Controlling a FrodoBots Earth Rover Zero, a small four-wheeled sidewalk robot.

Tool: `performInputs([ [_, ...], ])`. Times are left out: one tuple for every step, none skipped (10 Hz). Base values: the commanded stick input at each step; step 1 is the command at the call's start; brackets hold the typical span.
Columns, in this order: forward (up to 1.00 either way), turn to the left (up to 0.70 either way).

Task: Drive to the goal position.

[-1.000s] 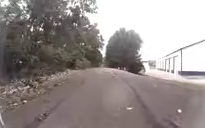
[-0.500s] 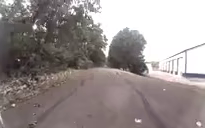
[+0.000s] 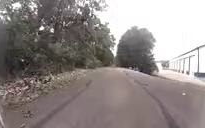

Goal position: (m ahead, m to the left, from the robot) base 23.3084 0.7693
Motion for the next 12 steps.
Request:
performInputs([
  [0.70,0.00],
  [0.70,0.00],
  [0.70,0.00],
  [0.70,0.00],
  [0.70,0.00],
  [0.70,0.00],
  [0.70,0.00],
  [0.70,0.00],
  [0.70,0.00],
  [0.70,0.00],
  [0.70,0.00],
  [0.70,0.00],
])
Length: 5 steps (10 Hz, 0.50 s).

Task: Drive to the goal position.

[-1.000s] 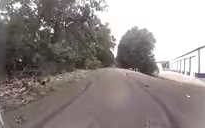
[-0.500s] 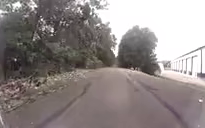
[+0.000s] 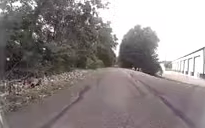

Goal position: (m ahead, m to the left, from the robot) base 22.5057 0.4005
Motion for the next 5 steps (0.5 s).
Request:
performInputs([
  [0.70,0.00],
  [0.70,0.00],
  [0.70,0.00],
  [0.70,0.00],
  [0.70,0.00],
])
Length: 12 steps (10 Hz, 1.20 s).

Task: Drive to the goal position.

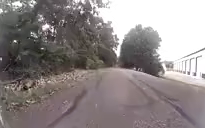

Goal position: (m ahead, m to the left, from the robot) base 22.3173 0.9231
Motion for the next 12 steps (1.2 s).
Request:
performInputs([
  [0.70,0.00],
  [0.70,0.00],
  [0.70,0.00],
  [0.70,0.00],
  [0.70,0.00],
  [0.70,0.00],
  [0.70,0.00],
  [0.70,0.00],
  [0.70,-0.19],
  [0.70,-0.05],
  [0.70,0.00],
  [0.70,0.00],
])
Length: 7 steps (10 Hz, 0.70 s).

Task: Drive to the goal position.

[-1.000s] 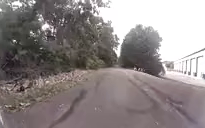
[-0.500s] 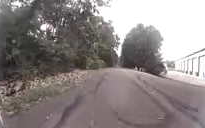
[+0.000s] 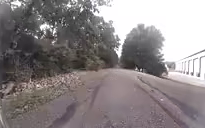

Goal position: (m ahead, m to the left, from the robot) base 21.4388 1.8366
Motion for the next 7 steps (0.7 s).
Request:
performInputs([
  [0.70,0.00],
  [0.70,0.00],
  [0.70,0.00],
  [0.70,0.00],
  [0.70,0.00],
  [0.70,0.00],
  [0.70,0.00],
])
